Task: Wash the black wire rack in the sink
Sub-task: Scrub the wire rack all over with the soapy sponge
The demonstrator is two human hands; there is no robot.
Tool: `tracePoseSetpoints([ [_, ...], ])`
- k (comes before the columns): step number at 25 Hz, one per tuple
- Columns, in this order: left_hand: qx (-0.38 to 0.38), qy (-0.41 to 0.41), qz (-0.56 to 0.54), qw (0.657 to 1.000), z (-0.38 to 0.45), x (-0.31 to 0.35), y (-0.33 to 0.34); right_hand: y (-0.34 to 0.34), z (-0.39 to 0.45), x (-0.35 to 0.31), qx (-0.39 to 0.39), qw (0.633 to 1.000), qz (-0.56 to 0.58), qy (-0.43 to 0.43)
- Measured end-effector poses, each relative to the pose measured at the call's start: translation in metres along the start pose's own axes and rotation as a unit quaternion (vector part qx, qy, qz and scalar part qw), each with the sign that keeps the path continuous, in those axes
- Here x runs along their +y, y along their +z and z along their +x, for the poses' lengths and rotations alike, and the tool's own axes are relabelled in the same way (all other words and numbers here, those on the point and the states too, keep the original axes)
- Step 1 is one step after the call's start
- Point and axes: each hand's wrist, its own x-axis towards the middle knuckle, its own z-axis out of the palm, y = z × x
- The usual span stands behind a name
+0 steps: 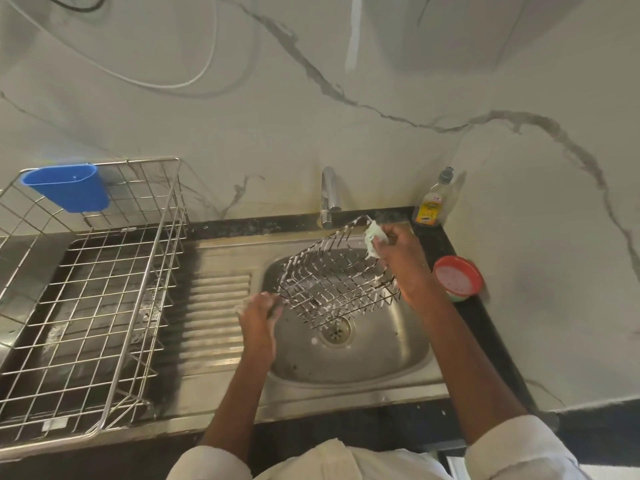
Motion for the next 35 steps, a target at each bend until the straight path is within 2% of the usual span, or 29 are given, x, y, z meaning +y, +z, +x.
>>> tracePoseSetpoints([
  [2, 0.012, 0.083, 0.003, 0.996, -0.002, 0.014, 0.006, 0.005, -0.006, 0.0, -0.033, 0.997, -0.05, -0.053],
  [4, -0.069, 0.165, 0.119, 0.977, -0.012, 0.03, 0.03, 0.012, -0.012, 0.003, -0.087, 0.983, -0.131, -0.093],
  [5, -0.111, 0.173, 0.181, 0.962, -0.017, 0.036, 0.048, 0.016, -0.014, 0.005, -0.106, 0.975, -0.169, -0.101],
  [7, -0.182, 0.168, 0.238, 0.939, -0.025, 0.047, 0.082, 0.023, -0.019, 0.004, -0.12, 0.965, -0.202, -0.113],
  [12, -0.187, 0.108, 0.184, 0.959, -0.018, 0.043, 0.089, 0.031, -0.029, 0.008, -0.104, 0.975, -0.167, -0.103],
  [14, -0.197, 0.095, 0.164, 0.962, -0.018, 0.035, 0.082, 0.037, -0.029, 0.015, -0.063, 0.967, -0.221, -0.111],
  [17, -0.177, 0.121, 0.201, 0.956, -0.012, 0.022, 0.074, 0.029, -0.023, 0.026, 0.079, 0.924, -0.349, -0.132],
  [20, -0.17, 0.126, 0.196, 0.958, -0.016, 0.022, 0.071, 0.013, -0.016, 0.039, 0.168, 0.897, -0.393, -0.113],
  [23, -0.162, 0.104, 0.162, 0.968, -0.022, 0.023, 0.073, 0.023, -0.017, 0.041, 0.146, 0.913, -0.339, -0.171],
  [26, -0.199, 0.128, 0.15, 0.96, -0.023, 0.017, 0.073, 0.047, -0.029, 0.034, 0.011, 0.935, -0.27, -0.228],
  [27, -0.202, 0.128, 0.138, 0.961, -0.023, 0.015, 0.072, 0.05, -0.032, 0.035, -0.004, 0.936, -0.268, -0.228],
  [29, -0.187, 0.105, 0.109, 0.971, -0.025, 0.013, 0.072, 0.043, -0.034, 0.036, 0.026, 0.944, -0.263, -0.198],
  [31, -0.183, 0.102, 0.101, 0.973, -0.028, 0.011, 0.073, 0.028, -0.033, 0.033, -0.017, 0.958, -0.247, -0.141],
  [33, -0.177, 0.124, 0.125, 0.968, -0.026, 0.006, 0.074, 0.018, -0.036, 0.032, -0.109, 0.978, -0.161, -0.073],
  [34, -0.178, 0.133, 0.137, 0.965, -0.025, 0.003, 0.076, 0.016, -0.039, 0.034, -0.11, 0.987, -0.108, -0.046],
  [35, -0.183, 0.139, 0.149, 0.962, -0.026, 0.002, 0.079, 0.014, -0.039, 0.037, -0.077, 0.994, -0.076, -0.031],
])
